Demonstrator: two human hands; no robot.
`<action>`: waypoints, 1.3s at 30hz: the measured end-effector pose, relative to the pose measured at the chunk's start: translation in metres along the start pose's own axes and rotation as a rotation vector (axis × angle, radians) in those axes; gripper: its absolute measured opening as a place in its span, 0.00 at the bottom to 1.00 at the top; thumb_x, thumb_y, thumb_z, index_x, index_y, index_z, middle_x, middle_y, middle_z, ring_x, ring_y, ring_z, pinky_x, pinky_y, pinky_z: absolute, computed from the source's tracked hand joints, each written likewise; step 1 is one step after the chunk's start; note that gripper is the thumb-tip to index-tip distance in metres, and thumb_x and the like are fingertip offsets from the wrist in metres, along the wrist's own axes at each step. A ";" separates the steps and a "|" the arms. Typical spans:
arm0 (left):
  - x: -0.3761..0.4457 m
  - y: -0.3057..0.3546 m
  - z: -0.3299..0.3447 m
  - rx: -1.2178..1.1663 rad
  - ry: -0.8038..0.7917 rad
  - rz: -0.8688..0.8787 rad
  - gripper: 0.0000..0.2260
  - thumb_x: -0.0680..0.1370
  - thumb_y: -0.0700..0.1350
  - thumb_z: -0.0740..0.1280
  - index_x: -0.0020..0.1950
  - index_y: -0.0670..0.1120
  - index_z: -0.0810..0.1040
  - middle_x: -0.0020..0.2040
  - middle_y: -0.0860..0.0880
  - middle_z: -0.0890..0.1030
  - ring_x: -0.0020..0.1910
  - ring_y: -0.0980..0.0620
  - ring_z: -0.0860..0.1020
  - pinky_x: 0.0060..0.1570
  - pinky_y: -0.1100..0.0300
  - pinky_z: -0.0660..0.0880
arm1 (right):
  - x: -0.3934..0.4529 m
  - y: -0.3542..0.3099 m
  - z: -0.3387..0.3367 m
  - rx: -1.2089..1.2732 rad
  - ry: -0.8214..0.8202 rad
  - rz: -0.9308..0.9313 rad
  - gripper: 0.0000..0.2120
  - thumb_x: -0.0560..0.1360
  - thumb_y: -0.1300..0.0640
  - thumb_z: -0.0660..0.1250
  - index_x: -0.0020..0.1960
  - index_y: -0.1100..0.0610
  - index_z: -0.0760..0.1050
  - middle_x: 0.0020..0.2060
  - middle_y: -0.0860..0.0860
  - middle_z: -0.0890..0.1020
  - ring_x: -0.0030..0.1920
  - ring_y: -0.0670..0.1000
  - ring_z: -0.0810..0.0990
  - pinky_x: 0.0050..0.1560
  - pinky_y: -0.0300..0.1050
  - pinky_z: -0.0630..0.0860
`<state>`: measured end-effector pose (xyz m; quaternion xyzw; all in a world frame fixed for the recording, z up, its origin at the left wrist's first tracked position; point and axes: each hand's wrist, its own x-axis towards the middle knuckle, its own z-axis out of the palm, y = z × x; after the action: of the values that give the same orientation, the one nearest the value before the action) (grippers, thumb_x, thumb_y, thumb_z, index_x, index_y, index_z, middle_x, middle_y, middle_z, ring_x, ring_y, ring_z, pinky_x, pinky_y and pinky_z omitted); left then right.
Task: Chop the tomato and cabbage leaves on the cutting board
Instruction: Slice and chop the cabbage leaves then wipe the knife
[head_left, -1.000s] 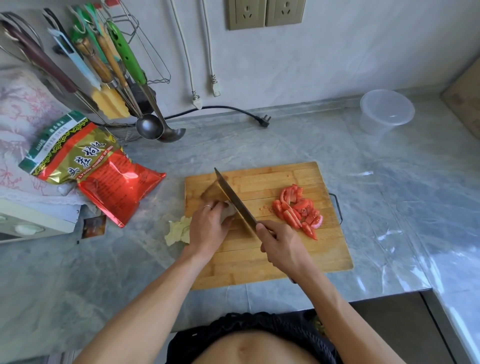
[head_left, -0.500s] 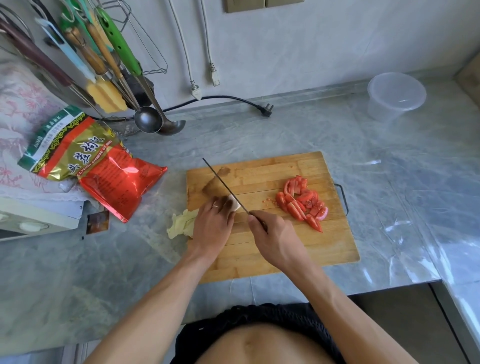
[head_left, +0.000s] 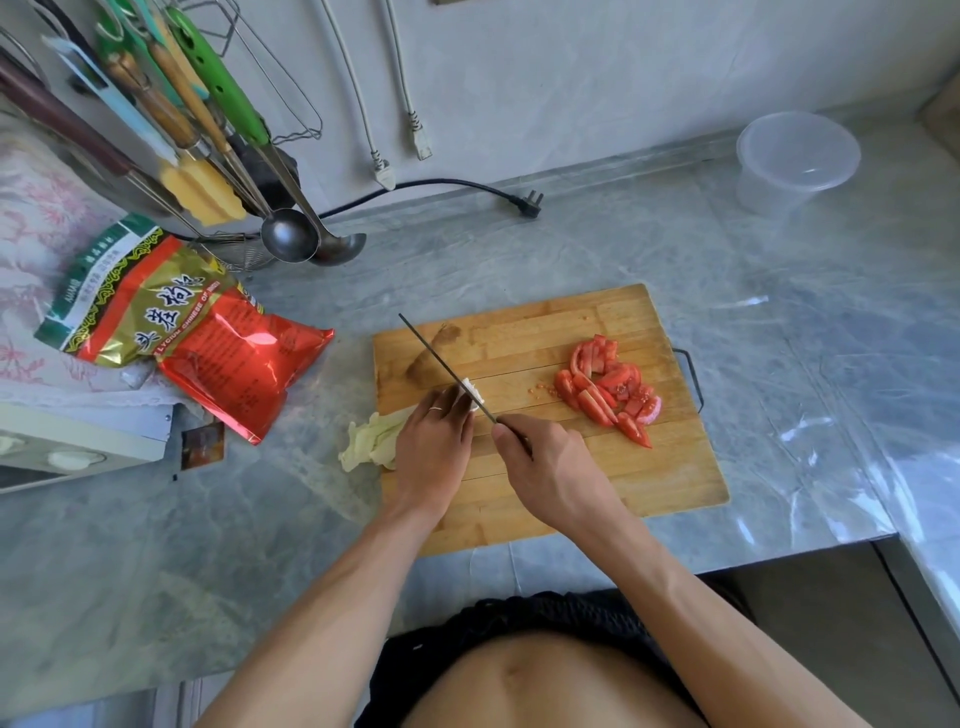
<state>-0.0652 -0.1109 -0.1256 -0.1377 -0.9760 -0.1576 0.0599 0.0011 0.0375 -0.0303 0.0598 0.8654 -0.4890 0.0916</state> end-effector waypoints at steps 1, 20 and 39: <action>0.000 0.001 0.000 0.002 0.000 0.001 0.08 0.79 0.43 0.67 0.55 0.46 0.83 0.53 0.51 0.84 0.57 0.50 0.79 0.40 0.56 0.76 | 0.000 0.000 0.000 -0.003 -0.004 -0.003 0.20 0.83 0.53 0.58 0.33 0.44 0.65 0.25 0.46 0.70 0.25 0.48 0.66 0.28 0.45 0.65; -0.001 0.003 0.005 -0.071 -0.022 -0.074 0.10 0.78 0.41 0.65 0.56 0.45 0.82 0.55 0.52 0.83 0.60 0.52 0.77 0.39 0.56 0.77 | 0.004 0.011 0.014 -0.020 0.054 0.020 0.19 0.82 0.55 0.59 0.33 0.46 0.64 0.23 0.46 0.68 0.24 0.49 0.64 0.27 0.45 0.62; -0.007 -0.014 0.006 -0.225 -0.075 -0.038 0.13 0.81 0.43 0.62 0.62 0.45 0.81 0.64 0.47 0.80 0.65 0.49 0.77 0.55 0.51 0.79 | -0.001 0.005 0.018 0.043 0.094 -0.009 0.20 0.83 0.55 0.58 0.32 0.49 0.63 0.23 0.46 0.67 0.23 0.47 0.62 0.25 0.45 0.62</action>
<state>-0.0626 -0.1232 -0.1366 -0.1309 -0.9561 -0.2619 0.0046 0.0045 0.0246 -0.0430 0.0811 0.8584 -0.5044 0.0473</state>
